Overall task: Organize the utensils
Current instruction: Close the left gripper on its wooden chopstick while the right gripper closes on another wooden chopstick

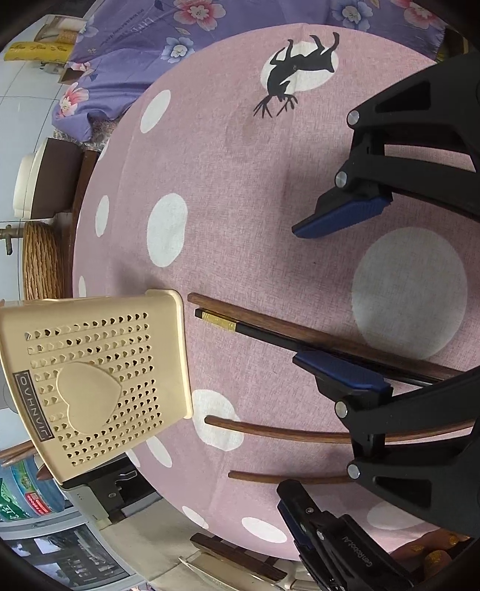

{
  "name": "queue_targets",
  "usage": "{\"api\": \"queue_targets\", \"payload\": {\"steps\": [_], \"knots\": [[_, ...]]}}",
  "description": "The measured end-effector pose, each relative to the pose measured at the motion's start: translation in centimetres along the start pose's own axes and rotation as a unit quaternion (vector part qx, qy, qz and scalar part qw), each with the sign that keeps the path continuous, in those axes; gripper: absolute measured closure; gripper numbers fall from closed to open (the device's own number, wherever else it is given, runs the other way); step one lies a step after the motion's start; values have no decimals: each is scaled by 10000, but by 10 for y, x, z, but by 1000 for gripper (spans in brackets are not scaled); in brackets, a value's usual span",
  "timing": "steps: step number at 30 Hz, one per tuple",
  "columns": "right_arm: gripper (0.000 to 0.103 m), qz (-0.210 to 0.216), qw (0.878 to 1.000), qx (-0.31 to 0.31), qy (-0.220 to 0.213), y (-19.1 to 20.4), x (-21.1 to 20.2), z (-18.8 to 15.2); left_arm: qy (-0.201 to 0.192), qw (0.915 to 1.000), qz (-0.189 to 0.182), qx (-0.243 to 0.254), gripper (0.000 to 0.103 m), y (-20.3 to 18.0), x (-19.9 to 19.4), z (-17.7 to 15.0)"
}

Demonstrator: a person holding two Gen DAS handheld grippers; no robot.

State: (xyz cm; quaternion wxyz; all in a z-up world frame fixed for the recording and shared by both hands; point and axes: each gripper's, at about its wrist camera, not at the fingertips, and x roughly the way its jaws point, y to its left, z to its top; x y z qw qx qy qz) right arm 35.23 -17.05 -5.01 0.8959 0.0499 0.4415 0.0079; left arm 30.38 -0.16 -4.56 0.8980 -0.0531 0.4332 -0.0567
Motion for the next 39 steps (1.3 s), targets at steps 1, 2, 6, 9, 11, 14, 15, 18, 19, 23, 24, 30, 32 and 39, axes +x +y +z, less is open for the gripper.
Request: {"api": "queue_targets", "payload": {"steps": [1, 2, 6, 9, 11, 14, 15, 18, 19, 23, 24, 30, 32, 39], "knots": [[40, -83, 10000, -26, -16, 0, 0, 1, -8, 10000, -1, 2, 68, 0, 0, 0], [47, -161, 9999, -46, -15, 0, 0, 2, -14, 10000, 6, 5, 68, 0, 0, 0], [61, -183, 9997, 148, -38, -13, -8, 3, -44, 9999, 39, -92, 68, 7, -3, 0], [61, -117, 9993, 353, -108, -25, -13, 7, -70, 9998, 71, -186, 68, 12, -4, 2], [61, 2, 9992, 395, -80, -26, -12, 12, -80, 9997, 85, -195, 68, 13, -4, 5], [61, 157, 9986, 503, -34, -26, -5, 19, -81, 9997, 88, -223, 68, 14, -2, 8], [61, 206, 9984, 524, 19, -25, -2, 21, -68, 9996, 99, -242, 68, 15, -1, 10], [61, 252, 9979, 584, 95, -20, 7, 28, 1, 9993, 78, -358, 68, 20, 3, 15], [61, 214, 9979, 596, 106, -18, 10, 30, 29, 9992, 58, -398, 68, 21, 5, 16], [63, -6, 9983, 567, 109, -9, 20, 36, 36, 9988, 47, -495, 68, 21, 10, 20], [63, -16, 9984, 560, 123, -8, 21, 36, 21, 9987, 59, -502, 68, 20, 11, 20], [71, -258, 9982, 530, 118, -3, 29, 39, 29, 9990, 169, -418, 68, 10, 22, 22], [75, -277, 9982, 513, 113, -2, 30, 40, 4, 9991, 227, -360, 68, 7, 23, 23], [90, -448, 9979, 459, 47, 1, 37, 49, 7, 9993, 366, -71, 73, -4, 30, 29]]}}
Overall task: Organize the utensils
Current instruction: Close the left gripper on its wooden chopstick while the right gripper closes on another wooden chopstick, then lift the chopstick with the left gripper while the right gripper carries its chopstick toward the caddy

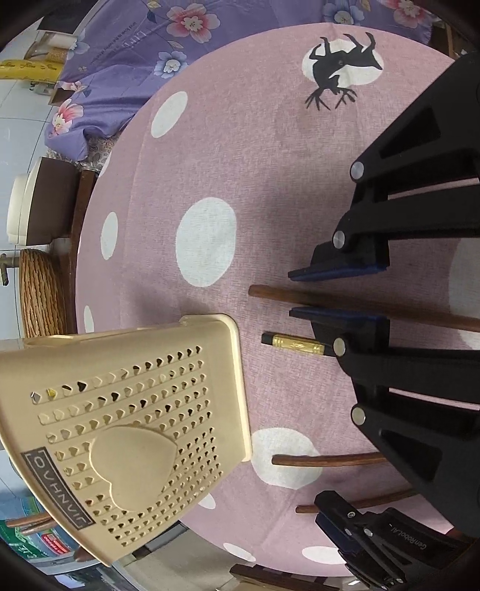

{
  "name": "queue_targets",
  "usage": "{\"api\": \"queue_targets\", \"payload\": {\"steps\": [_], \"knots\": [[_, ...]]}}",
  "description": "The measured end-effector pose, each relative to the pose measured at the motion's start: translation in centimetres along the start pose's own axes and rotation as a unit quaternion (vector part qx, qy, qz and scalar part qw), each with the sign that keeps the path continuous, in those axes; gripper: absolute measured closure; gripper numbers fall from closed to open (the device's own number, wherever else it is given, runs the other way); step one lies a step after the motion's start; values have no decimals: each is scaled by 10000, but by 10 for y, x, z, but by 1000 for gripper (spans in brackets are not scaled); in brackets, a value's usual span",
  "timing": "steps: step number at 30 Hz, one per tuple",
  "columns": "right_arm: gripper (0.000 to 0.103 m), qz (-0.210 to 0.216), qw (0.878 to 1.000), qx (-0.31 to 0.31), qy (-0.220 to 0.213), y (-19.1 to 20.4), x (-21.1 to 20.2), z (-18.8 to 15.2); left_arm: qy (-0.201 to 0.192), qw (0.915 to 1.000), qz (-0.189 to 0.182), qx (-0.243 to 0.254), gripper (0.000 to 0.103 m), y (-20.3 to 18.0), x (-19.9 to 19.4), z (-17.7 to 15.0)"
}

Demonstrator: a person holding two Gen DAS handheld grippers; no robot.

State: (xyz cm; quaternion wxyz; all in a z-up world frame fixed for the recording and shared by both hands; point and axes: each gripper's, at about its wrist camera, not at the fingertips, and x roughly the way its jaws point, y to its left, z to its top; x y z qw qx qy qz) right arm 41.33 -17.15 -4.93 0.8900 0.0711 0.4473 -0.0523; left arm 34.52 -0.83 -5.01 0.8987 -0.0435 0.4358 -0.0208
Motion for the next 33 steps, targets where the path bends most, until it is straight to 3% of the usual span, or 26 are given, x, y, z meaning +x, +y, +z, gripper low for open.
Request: {"api": "queue_targets", "payload": {"steps": [7, 14, 22, 33], "knots": [[93, -21, 10000, -78, -50, 2, 3, 4, 4, 9997, 130, 184, 91, -3, 7, 7], [94, 225, 9997, 2, -105, -3, 3, 5, -31, 9997, 80, 210, 93, -5, 8, 9], [94, 623, 9969, 2, -477, -9, -21, 6, -172, 9998, -67, 126, 94, -6, -2, 11], [95, 1036, 9871, -264, -1188, -23, -84, 15, -866, 9952, -450, 89, 95, -1, -62, 29]]}}
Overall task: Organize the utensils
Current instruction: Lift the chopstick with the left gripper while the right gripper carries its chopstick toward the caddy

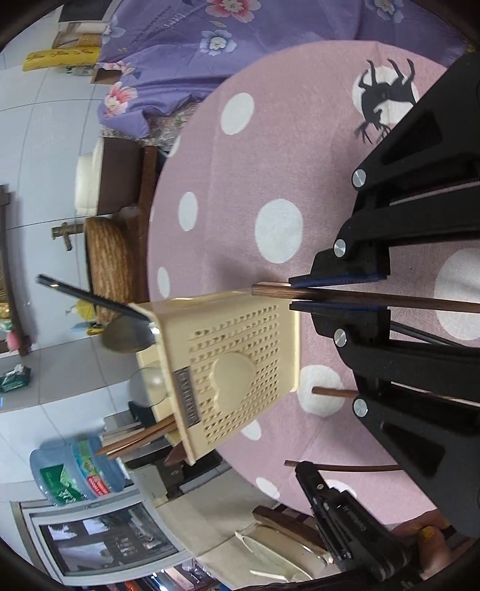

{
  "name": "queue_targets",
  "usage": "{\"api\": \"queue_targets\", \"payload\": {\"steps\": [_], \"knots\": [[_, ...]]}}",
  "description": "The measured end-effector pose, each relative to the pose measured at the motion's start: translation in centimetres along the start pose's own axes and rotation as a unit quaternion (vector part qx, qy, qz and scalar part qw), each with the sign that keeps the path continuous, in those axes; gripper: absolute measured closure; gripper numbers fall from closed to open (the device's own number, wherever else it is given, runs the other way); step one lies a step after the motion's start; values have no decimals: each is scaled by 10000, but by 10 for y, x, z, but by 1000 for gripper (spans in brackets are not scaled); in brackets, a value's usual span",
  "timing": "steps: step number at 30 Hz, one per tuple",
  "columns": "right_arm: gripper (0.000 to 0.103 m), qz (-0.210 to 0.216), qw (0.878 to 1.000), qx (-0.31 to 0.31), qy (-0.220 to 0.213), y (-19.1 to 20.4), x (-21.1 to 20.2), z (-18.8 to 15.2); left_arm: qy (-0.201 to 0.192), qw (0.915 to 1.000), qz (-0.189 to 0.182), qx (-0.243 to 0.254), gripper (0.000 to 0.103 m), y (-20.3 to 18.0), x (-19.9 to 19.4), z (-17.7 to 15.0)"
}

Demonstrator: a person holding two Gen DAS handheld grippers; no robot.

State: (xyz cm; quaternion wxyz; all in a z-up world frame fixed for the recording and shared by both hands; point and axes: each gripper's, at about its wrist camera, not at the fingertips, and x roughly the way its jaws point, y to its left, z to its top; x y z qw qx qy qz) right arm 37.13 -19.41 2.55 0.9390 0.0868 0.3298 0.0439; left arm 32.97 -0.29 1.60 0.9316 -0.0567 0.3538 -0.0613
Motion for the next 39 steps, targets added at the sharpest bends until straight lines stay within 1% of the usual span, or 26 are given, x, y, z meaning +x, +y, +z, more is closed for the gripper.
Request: {"api": "queue_targets", "payload": {"steps": [4, 6, 8, 12, 20, 25, 34, 35, 39], "knots": [[95, 216, 9995, -52, -223, -2, -26, 14, -406, 9989, -222, -80, 95, 5, -29, 20], [95, 310, 9990, -32, -324, -4, -38, 21, -644, 9977, -221, -60, 95, 6, -45, 30], [95, 388, 9985, -29, -396, -5, -47, 28, -781, 9966, -248, -31, 95, 5, -54, 37], [95, 401, 9977, -24, -537, -9, -61, 41, -982, 9948, -267, 0, 95, 6, -66, 52], [95, 459, 9953, -71, -854, -11, -90, 57, -1225, 9919, -343, 19, 96, 10, -82, 66], [95, 437, 9952, -218, -854, -5, -94, 62, -1201, 9919, -413, 29, 96, 9, -82, 70], [95, 404, 9950, -299, -859, -3, -95, 65, -1215, 9914, -478, 44, 96, 11, -85, 72], [95, 414, 9949, -307, -865, -2, -96, 66, -1226, 9911, -512, 48, 102, 11, -87, 74], [95, 549, 9941, -291, -886, -1, -104, 76, -1368, 9888, -591, 105, 102, 10, -101, 80]]}}
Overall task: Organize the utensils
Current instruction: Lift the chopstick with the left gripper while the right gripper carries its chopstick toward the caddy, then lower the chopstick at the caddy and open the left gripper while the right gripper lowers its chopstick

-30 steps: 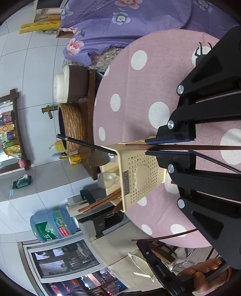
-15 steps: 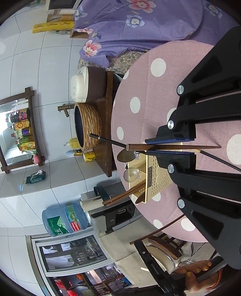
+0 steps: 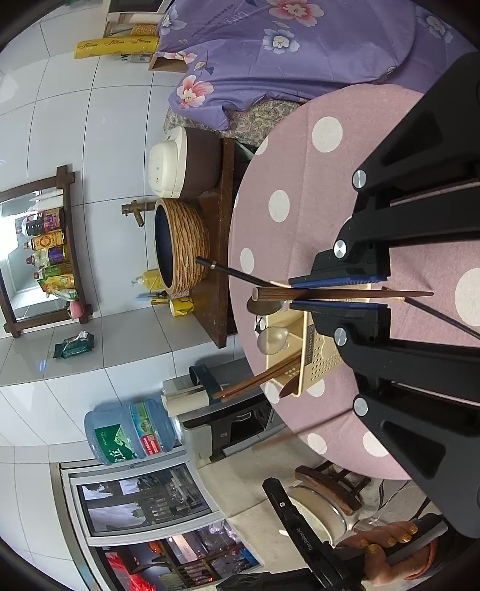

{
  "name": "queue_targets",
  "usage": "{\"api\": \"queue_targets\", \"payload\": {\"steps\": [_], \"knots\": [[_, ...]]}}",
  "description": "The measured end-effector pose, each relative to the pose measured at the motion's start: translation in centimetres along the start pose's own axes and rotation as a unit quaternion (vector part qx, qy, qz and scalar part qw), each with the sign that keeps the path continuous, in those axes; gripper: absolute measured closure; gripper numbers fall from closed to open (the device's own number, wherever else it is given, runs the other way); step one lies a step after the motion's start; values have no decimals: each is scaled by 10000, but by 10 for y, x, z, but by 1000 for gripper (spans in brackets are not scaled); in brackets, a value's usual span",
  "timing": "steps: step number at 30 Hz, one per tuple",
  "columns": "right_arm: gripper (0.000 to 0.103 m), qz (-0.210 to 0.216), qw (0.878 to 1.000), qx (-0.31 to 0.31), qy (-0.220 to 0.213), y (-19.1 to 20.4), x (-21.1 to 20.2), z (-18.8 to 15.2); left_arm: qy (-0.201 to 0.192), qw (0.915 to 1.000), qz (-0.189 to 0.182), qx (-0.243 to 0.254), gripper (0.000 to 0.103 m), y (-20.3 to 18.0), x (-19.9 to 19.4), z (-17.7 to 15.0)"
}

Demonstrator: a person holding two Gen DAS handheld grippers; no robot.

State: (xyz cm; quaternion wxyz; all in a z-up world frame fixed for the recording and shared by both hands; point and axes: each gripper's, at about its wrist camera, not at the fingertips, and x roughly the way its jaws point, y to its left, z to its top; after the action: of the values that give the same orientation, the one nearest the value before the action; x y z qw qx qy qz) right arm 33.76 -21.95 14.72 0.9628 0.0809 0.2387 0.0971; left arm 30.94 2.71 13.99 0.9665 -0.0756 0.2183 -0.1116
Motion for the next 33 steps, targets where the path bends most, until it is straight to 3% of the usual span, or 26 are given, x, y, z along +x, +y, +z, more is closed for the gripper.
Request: {"api": "queue_targets", "payload": {"steps": [7, 16, 17, 18, 20, 25, 29, 33], "knots": [[95, -41, 9999, -88, -61, 4, -3, 10, -59, 9999, 92, 34, 102, 2, 0, 7], [95, -72, 9999, 86, -2, -7, 0, 3, 779, 9937, 753, -294, 99, 50, 60, -14], [95, -91, 9999, 73, -9, -6, 0, 2, 938, 9921, 756, -342, 90, 55, 71, -19], [95, -98, 9999, 57, -16, -6, -1, 2, 1104, 9905, 708, -417, 68, 60, 82, -24], [95, -84, 10000, 24, -14, -5, -1, 0, 1336, 9878, 535, -602, 36, 69, 102, -33], [95, -80, 10000, -27, 15, -3, 1, -3, 1839, 9795, 393, -726, 36, 77, 155, -43], [95, -70, 10000, -4, 66, -4, 1, -6, 2043, 9732, 994, -347, 42, 80, 200, -48], [95, -98, 9999, -6, 92, -4, 1, -10, 2311, 9683, 810, -491, 49, 81, 230, -49]]}}
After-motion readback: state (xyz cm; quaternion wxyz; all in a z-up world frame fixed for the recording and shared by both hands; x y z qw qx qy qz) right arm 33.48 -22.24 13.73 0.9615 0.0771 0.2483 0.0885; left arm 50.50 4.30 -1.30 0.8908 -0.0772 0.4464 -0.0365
